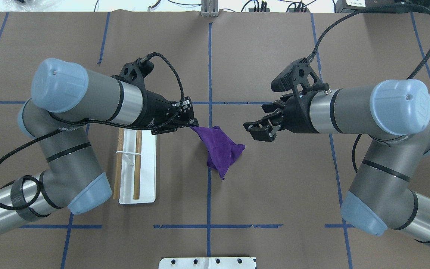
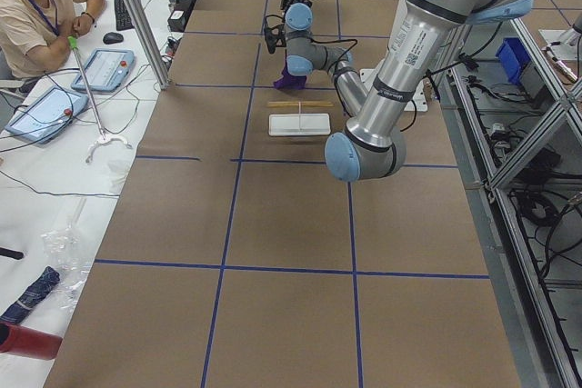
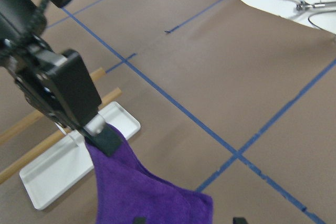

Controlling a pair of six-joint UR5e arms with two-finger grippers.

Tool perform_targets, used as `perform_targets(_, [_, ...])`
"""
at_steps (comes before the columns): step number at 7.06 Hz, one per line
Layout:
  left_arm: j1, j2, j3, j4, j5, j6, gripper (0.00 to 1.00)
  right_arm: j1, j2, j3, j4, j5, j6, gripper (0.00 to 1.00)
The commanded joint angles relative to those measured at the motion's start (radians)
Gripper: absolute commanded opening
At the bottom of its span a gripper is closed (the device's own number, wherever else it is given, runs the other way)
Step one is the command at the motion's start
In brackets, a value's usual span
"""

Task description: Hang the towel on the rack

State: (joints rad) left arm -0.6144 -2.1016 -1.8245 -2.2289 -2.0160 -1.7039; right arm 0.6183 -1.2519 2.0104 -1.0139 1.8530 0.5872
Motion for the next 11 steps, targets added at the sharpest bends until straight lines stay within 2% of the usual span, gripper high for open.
perform_targets(1, [-0.031,0.096,-0.091,0.0,-0.007,0.125,0.0,0.065,-0.05,-0.001,-0.171,0.04,0.0,1.0])
perform_targets(3, [-0.036,0.278,-0.154,-0.005,-0.009,0.317,0.0,0.179,-0.072,-0.001,-0.395,0.127,-0.111,1.0])
perform_targets(4, [-0.039,0.39,-0.188,-0.014,-0.009,0.458,0.0,0.232,-0.117,-0.002,-0.452,0.133,-0.282,1.0])
perform_targets(6, [-0.05,0.588,-0.185,-0.146,-0.01,0.7,0.0,0.393,-0.261,-0.009,-0.476,0.217,-0.491,1.0])
perform_targets(7, [-0.076,0.656,-0.174,-0.209,-0.021,0.767,0.0,0.476,-0.308,-0.037,-0.476,0.248,-0.664,1.0])
perform_targets(8, [-0.105,0.657,-0.147,-0.212,-0.051,0.786,0.0,0.518,-0.328,-0.06,-0.473,0.265,-0.732,1.0])
perform_targets(10, [-0.107,0.643,-0.101,-0.215,-0.047,0.8,0.0,0.538,-0.345,-0.07,-0.473,0.291,-0.734,1.0])
perform_targets(11, [-0.11,0.646,-0.096,-0.215,-0.046,0.819,0.81,0.573,-0.378,-0.07,-0.473,0.302,-0.733,1.0])
